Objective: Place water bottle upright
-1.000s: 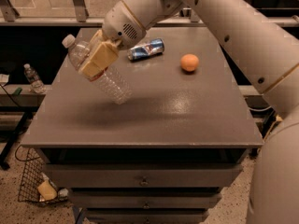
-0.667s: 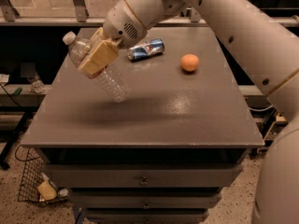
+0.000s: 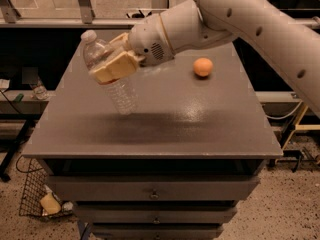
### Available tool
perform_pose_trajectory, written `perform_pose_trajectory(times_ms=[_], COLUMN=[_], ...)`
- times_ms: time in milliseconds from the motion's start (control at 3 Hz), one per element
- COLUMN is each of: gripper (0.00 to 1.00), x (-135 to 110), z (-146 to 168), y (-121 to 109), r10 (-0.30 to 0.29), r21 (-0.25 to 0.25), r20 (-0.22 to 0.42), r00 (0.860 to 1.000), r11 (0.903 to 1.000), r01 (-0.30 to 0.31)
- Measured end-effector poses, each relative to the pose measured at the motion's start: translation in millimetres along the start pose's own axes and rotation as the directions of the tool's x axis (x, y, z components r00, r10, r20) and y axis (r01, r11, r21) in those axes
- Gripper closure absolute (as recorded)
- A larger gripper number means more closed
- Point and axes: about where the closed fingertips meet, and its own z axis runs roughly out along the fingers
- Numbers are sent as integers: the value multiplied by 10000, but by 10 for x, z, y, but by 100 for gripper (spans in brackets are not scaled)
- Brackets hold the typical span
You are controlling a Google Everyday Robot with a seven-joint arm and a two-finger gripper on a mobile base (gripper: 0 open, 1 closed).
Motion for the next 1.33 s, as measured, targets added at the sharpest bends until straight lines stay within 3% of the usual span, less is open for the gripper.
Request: perform_pose_trajectory(times_ms=[333, 667, 1000, 1333], gripper=[100, 100, 100, 100], x=[79, 102, 140, 182], z=[-120, -272, -352, -346], y=[-61, -186, -279, -349], r10=[230, 100, -7, -1], r21=[1216, 2523, 3304, 3664], r20=[1307, 2274, 2916, 3192], r00=[9912, 9738, 9565, 9477], r11=[9918, 9652, 9385, 9222], r01=[-390, -689, -1001, -1233])
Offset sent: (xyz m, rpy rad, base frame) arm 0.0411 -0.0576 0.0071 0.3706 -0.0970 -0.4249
